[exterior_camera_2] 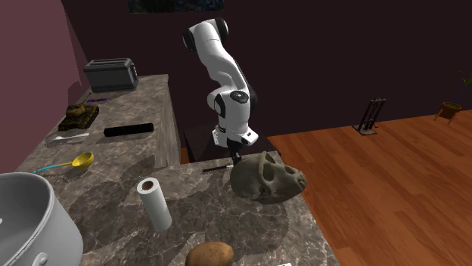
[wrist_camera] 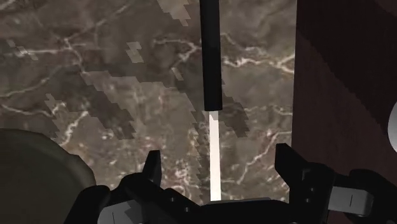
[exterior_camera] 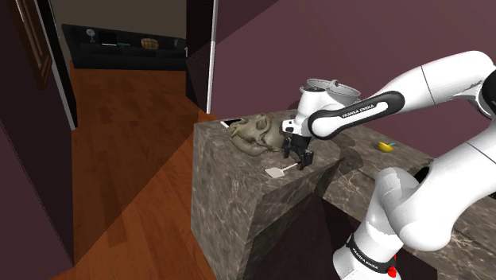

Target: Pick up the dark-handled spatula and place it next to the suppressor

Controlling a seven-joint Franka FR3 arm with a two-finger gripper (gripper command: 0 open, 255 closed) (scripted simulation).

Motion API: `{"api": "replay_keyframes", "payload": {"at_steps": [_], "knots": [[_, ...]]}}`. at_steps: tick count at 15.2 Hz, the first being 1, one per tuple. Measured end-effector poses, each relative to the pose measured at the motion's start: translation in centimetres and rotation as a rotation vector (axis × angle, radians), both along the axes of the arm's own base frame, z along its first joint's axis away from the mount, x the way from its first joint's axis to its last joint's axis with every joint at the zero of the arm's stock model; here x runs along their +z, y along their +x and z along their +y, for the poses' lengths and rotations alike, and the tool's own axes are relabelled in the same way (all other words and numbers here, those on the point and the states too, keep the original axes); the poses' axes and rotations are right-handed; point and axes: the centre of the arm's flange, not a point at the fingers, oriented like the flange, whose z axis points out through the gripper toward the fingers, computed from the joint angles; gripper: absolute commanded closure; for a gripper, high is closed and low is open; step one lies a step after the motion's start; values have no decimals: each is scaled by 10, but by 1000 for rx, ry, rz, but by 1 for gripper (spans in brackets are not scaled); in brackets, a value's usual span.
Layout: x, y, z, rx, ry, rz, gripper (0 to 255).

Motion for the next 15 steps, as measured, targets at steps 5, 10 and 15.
{"api": "replay_keyframes", "payload": {"at_steps": [5, 10, 15], "knots": [[-3, 0, 0, 1, 0, 0, 0], [-2, 1, 1, 4, -1, -2, 255], [-2, 1, 1, 4, -1, -2, 255]]}}
